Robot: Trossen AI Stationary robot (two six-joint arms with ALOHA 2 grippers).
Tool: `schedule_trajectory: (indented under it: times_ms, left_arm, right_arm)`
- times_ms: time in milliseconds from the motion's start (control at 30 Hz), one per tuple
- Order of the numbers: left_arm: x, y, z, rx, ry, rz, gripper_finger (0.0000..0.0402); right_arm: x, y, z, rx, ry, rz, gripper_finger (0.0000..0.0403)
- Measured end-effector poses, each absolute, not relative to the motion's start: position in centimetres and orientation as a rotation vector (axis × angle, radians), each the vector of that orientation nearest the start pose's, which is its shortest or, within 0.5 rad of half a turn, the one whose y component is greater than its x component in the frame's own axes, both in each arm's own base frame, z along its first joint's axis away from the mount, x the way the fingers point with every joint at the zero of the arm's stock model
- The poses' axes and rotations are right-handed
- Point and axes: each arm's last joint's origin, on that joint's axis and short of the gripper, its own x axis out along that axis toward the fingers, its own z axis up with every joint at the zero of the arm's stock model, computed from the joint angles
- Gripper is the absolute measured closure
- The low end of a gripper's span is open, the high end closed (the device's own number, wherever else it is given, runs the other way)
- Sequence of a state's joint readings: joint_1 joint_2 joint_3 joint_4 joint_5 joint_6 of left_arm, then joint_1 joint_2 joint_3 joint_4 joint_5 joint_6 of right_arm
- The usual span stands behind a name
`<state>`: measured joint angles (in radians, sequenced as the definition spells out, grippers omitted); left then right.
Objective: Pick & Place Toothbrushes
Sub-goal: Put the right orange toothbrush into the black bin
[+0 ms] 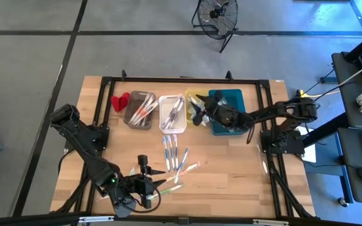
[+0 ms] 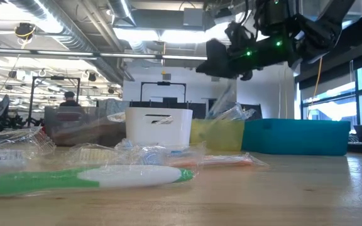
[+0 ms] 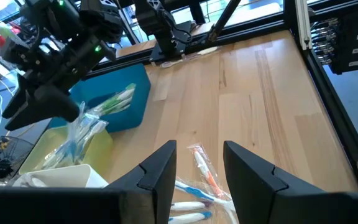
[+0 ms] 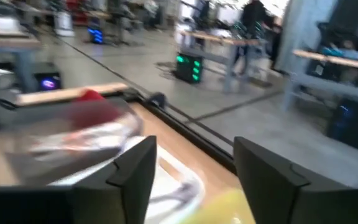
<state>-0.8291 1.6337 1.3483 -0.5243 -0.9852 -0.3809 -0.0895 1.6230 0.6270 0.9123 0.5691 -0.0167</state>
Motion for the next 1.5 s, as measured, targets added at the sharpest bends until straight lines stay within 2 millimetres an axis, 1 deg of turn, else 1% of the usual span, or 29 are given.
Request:
schedule_trajectory:
  times_ms: [100,233,367,467,567,667,800,933,1000,1100,1267,1433,1500]
  left_arm:
    - [25.2,-23.9,29.5,0.266,0.456,0.235,0.0274]
    - [25.2,-23.9,29.5,0.265,0.456,0.236,0.0274]
    - [25.2,-23.9,29.5,0.262,0.461,0.228,0.0274]
    - [25.2,-24.0,29.5,0.259,0.466,0.218,0.0274]
    - [25.1,-24.0,29.4,0.261,0.467,0.215,0.0274]
    - [25.0,-24.1,29.4,0.254,0.466,0.212,0.0274]
    - [24.9,-24.2,29.4,0.24,0.464,0.213,0.0274]
    - [24.9,-24.2,29.4,0.232,0.463,0.215,0.0274]
    - [24.9,-24.2,29.4,0.223,0.462,0.217,0.0274]
    - [24.9,-24.2,29.4,0.214,0.462,0.219,0.0274]
    - [24.8,-24.3,29.4,0.213,0.461,0.215,0.0274]
    - [24.8,-24.3,29.4,0.213,0.461,0.215,0.0274]
    - [24.8,-24.3,29.4,0.213,0.461,0.215,0.0274]
  right_arm:
    - [30.6,-3.5,19.5,-0.056,0.054,-0.6,0.0162]
    - [30.3,-2.5,20.7,-0.086,0.017,-0.57,0.0135]
    - [29.8,-1.3,22.1,-0.107,-0.011,-0.534,0.0121]
    - [29.3,-0.2,23.0,-0.1,-0.014,-0.458,0.0117]
    - [28.7,1.1,23.7,-0.072,0.001,-0.325,0.0121]
    - [27.9,2.6,24.2,-0.068,0.042,-0.135,0.013]
    - [26.9,5.3,24.4,-0.111,0.084,0.18,0.0145]
    - [26.2,7.9,24.6,-0.123,0.055,0.38,0.0161]
    - [25.9,8.9,24.6,-0.132,0.049,0.417,0.0168]
    - [25.4,10.1,24.6,-0.14,0.055,0.417,0.0173]
    - [24.9,11.3,24.3,-0.157,0.087,0.388,0.0165]
    - [24.8,11.7,22.5,-0.187,0.231,0.327,0.015]
    - [25.0,11.9,21.9,-0.19,0.258,0.329,0.0147]
